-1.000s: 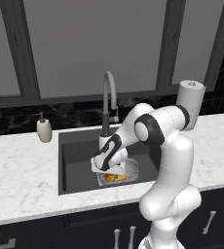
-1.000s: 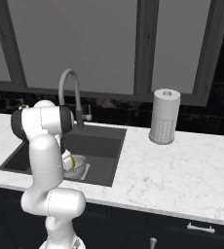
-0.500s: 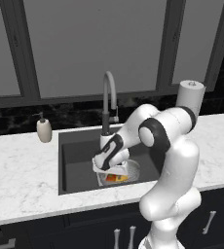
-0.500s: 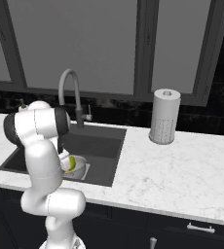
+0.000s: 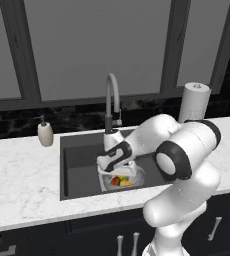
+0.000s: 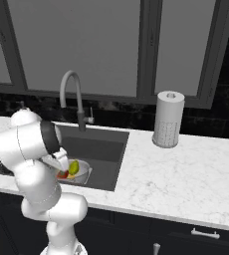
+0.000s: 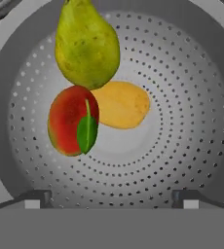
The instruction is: Put the colander in the sink, put the pear, mango, mango in the colander, and turn on the sink faucet and pour water over the colander.
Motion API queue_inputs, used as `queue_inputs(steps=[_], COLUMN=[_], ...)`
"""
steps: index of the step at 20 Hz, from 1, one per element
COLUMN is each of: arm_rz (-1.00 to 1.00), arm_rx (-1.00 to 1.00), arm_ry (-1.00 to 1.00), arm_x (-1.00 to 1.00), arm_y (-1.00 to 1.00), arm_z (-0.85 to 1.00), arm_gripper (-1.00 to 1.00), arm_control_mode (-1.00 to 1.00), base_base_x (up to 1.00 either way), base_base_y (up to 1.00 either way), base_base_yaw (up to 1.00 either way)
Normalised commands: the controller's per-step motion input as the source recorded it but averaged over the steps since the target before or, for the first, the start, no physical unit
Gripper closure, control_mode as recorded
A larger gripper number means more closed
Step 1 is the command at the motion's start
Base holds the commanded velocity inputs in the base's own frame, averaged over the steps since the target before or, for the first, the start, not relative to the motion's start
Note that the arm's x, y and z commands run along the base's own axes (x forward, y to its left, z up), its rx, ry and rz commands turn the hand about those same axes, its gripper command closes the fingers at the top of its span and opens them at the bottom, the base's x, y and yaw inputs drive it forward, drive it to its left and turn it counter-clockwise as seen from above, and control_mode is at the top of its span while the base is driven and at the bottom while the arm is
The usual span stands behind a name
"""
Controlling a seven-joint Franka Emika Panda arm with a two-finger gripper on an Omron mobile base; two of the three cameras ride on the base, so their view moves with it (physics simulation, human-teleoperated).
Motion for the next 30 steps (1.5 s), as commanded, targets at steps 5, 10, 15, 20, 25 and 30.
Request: queue_inputs(steps=[5,10,15,20,25,30], arm_rz=[0.0,0.01,0.04,0.05,0.07,0.13], arm_rx=[-0.11,-0.1,-0.02,0.0,0.0,0.0], arm_ry=[0.04,0.1,0.19,0.21,0.19,0.02], arm_x=[-0.37,-0.42,-0.48,-0.56,-0.66,-0.51], arm_y=[0.03,0.05,-0.12,-0.33,-0.36,-0.58], arm_z=[0.62,0.73,0.81,0.76,0.56,0.36], arm_gripper=[-1.0,-1.0,-1.0,-1.0,-1.0,-1.0], arm_control_mode=[-1.0,-1.0,-1.0,-1.0,-1.0,-1.0], base_base_x=[0.0,0.0,0.0,0.0,0.0,0.0], base_base_y=[0.0,0.0,0.0,0.0,0.0,0.0], base_base_yaw=[0.0,0.0,0.0,0.0,0.0,0.0])
